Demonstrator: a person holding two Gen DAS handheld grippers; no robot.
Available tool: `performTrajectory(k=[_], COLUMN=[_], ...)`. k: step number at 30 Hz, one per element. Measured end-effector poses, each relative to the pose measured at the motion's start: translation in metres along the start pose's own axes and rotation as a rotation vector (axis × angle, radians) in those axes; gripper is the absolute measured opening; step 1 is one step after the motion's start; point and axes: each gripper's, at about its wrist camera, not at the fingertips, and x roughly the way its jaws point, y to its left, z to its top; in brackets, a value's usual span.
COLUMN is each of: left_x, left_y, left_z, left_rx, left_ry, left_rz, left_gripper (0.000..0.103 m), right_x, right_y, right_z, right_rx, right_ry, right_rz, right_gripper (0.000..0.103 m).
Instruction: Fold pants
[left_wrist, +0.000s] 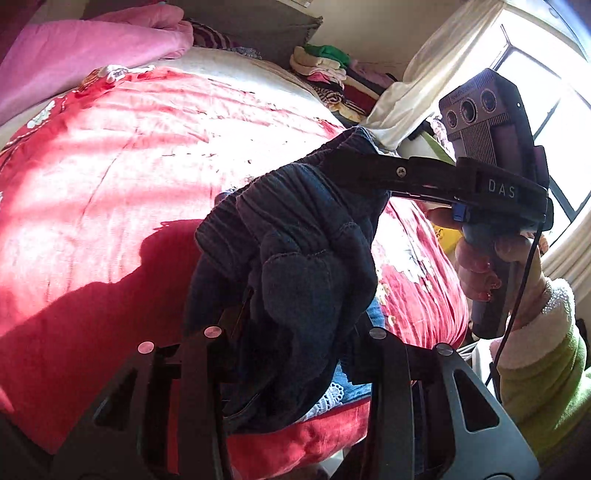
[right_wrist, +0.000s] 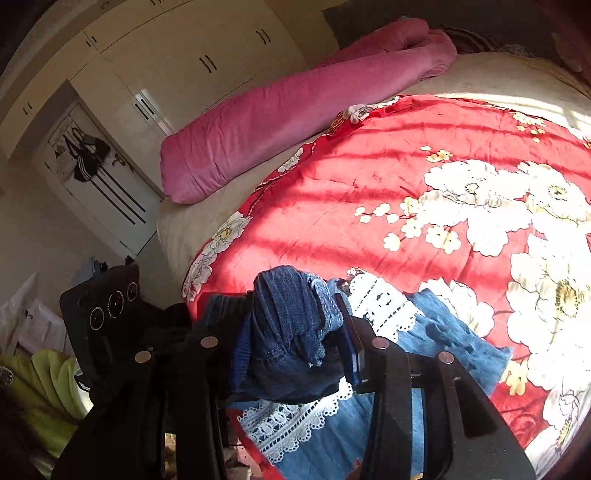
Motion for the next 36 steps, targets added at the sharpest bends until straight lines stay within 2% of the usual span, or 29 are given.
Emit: performTrajectory(k=[4, 7, 14, 16, 19, 24, 31, 36], left_x=[0.013, 0.018, 0.027, 0.029, 0.036, 0.045, 0.052, 0.038], left_y=[-0.017, -0.028, -0.04, -0.045, -0.055, -0.06, -0.057, -0.058], left_z=[-0.005, -0.012, -0.029, -0.034, -0.043, -0.053, -0.056, -0.053], left_rx=[0.026, 0.064, 0.097, 0.111, 0.15, 0.184, 0.19, 0.202], left_ry=[0.029, 0.041, 0.099, 0.11, 0.134, 0.164, 0.174, 0.158], left_rz=[-0.019, -0.015, -0.043, -0.061, -0.046, -0.022, -0.01, -0.022], left_gripper=[0.046, 0.049, 0.05, 0.059, 0.062, 0.063, 0.063, 0.065], right_x=[-0.016, -0.028, -0.053, -0.053, -0.041, -0.017, -0.003, -0.015], right_y=[-0.016, -0.027, -0.037, -0.033, -0.028, -0.035, -0.049, -0.042], right_z=[-0.021, -0.035, -0.055, -0.06, -0.068, -0.085, -0.099, -0.094], right_rx=[0.047, 0.101, 0.18, 0.173, 0.152, 0.119, 0.125, 0.15], right_ry=[-0.017, -0.039, -0.092, -0.086, -0.034, 0.064, 0.087, 0.055], right_rz=[-0.002, -0.002, -0.056, -0.058, -0.101, -0.248, -0.3, -0.252], right_gripper=[0.04, 0.048, 0.048, 0.048, 0.048, 0.048, 0.048, 0.053])
